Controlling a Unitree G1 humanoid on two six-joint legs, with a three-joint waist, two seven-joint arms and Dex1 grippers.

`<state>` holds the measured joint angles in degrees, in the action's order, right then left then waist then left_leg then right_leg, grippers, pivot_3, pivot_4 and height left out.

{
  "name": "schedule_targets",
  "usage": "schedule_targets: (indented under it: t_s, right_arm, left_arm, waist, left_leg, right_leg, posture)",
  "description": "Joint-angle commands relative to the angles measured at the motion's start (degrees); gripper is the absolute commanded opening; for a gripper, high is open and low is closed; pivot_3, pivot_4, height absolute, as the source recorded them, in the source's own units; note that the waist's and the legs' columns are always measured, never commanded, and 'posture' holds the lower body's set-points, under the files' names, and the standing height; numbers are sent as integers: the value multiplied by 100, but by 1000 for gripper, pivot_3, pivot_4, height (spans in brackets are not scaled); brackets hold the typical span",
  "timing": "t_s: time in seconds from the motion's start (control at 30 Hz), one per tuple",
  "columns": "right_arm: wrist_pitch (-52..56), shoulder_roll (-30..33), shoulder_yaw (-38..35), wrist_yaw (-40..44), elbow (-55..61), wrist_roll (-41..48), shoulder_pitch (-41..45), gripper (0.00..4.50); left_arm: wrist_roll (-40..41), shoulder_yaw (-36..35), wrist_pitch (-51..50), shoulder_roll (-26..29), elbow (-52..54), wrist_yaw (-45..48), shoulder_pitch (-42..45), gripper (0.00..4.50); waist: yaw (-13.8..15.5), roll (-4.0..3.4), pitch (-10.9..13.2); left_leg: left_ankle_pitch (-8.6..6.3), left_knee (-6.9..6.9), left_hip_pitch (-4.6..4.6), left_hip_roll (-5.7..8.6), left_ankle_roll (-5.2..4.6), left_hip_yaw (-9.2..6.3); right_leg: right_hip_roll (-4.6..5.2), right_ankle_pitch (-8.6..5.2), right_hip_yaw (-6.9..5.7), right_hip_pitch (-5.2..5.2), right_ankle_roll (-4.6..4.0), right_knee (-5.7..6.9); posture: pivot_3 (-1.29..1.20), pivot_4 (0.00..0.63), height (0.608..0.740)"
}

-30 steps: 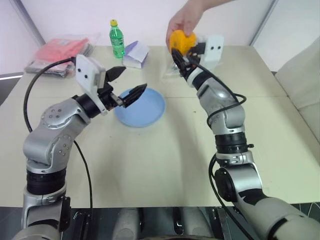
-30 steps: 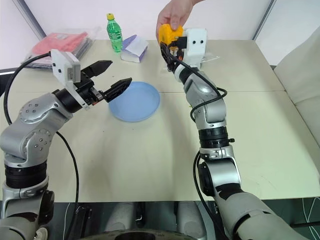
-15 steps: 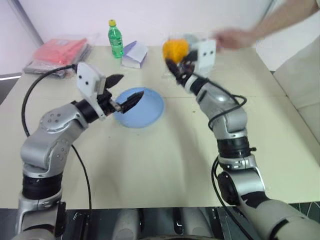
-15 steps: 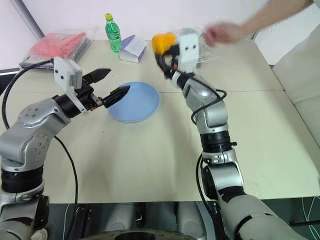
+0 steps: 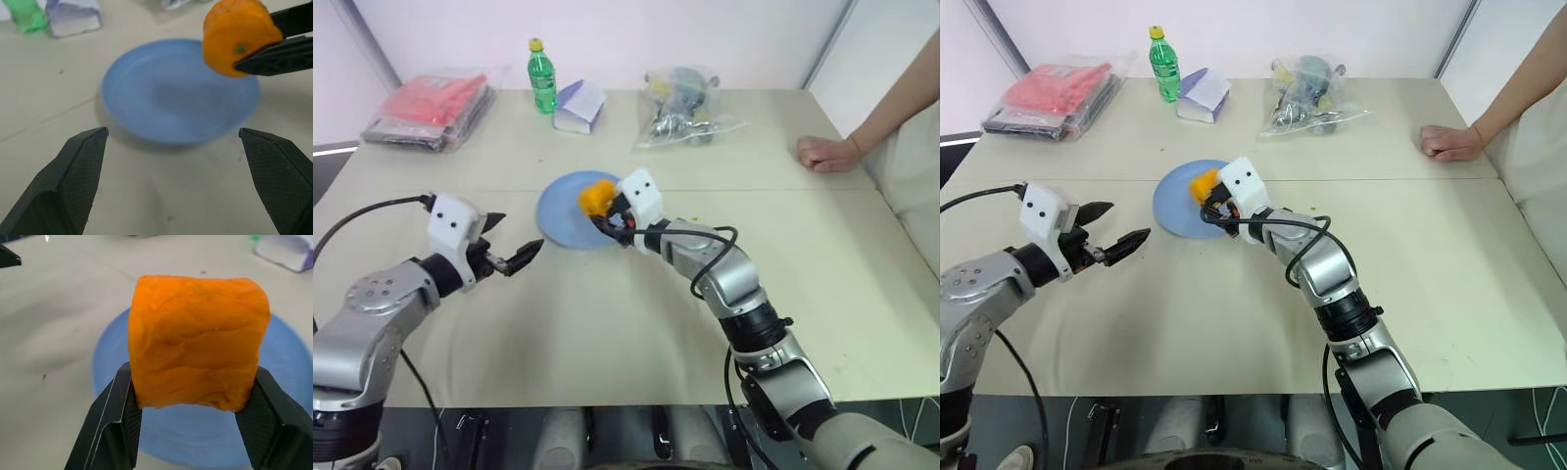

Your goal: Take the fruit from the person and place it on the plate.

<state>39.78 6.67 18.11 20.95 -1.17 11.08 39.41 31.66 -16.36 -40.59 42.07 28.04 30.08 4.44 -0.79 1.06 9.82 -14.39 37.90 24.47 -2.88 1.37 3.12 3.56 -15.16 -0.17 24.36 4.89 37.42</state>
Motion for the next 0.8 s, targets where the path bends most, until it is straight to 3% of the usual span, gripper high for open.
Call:
schedule_targets:
  t_s: [0.03,0.13,0.3,0.47,0.6,0.67,0.8]
  right_arm:
    - [-478,-147,185,97,-352,-297,183,2002]
    - [-717,-249,151,143,-712,-418,247,2002]
    - [-1009,-310,73,191,-1057,-570,333,4405]
    - [-983,-241,-109,301,-981,-551,364,4460]
    - [-489,233,-570,568,-264,-312,387,4460]
    - [-66,713,-883,841,377,-77,290,4460]
    - [226,2416,-1392,2151,2051,576,-513,4460]
  left_arm:
    - [-41,-225,107,30,346,-62,-26,4500]
    - [-36,-216,85,-9,411,-136,2,4500]
    - [-78,-38,112,-34,485,-171,107,4500]
    - [-104,90,118,-70,416,-163,281,4500]
    - [5,89,86,-82,390,-76,384,4500]
    - [104,49,54,-63,396,13,403,4500]
    - [145,20,112,10,336,196,411,4500]
  waist:
    - [-5,0,0]
    - [-8,0,0]
    - [-20,0,0]
    - [-13,0,0]
    - [1,0,0]
    - [20,0,0]
    - [60,1,0]
  left_leg:
    - [0,0,0,0,0,0]
    - [0,0,-1,0,0,1]
    - [0,0,-1,0,0,1]
    - [0,0,-1,0,0,0]
    - [0,0,0,0,0,0]
    - [0,0,2,1,0,-1]
    - [-2,-1,3,5,-2,-1]
  right_leg:
    - [0,0,0,0,0,0]
    - [-1,0,0,0,0,0]
    - [-2,0,0,0,0,1]
    - [-2,1,0,0,0,1]
    - [-1,1,0,0,0,0]
    - [1,1,0,-1,1,0]
    - [7,0,-4,-7,1,-15]
  posture:
    - [0,150,731]
    - [0,150,731]
    - [0,150,731]
    - [0,150,731]
    - [0,150,731]
    - [0,150,731]
    - [0,150,731]
